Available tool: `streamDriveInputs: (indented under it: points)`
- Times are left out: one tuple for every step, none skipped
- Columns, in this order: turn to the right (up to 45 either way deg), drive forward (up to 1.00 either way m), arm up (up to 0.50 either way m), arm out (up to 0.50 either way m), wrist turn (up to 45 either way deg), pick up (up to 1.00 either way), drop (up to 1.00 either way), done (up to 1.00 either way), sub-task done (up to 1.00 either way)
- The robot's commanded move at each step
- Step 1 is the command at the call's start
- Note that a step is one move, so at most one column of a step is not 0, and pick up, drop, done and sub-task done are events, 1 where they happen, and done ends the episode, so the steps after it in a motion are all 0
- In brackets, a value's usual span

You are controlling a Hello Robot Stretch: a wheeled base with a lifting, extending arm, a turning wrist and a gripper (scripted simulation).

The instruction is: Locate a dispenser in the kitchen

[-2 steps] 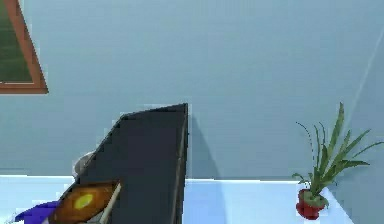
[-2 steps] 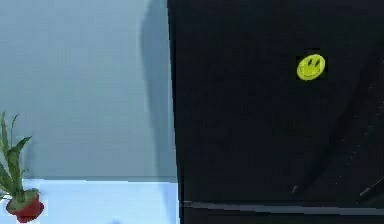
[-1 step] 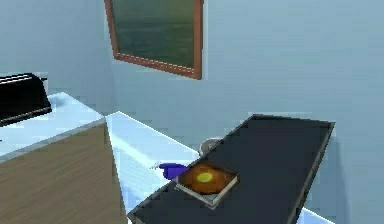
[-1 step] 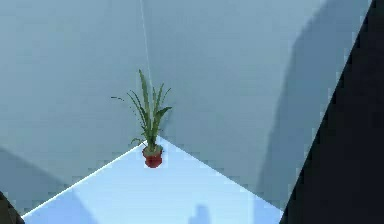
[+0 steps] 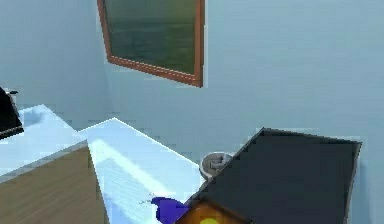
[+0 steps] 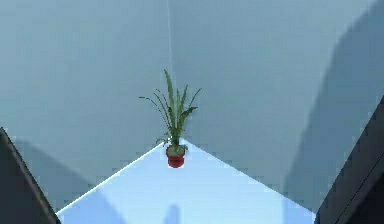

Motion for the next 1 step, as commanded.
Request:
streamDriveInputs:
  points:
    - [0.0, 0.00, 0.00, 0.00, 0.0, 0.00, 0.00, 1.00, 0.00]
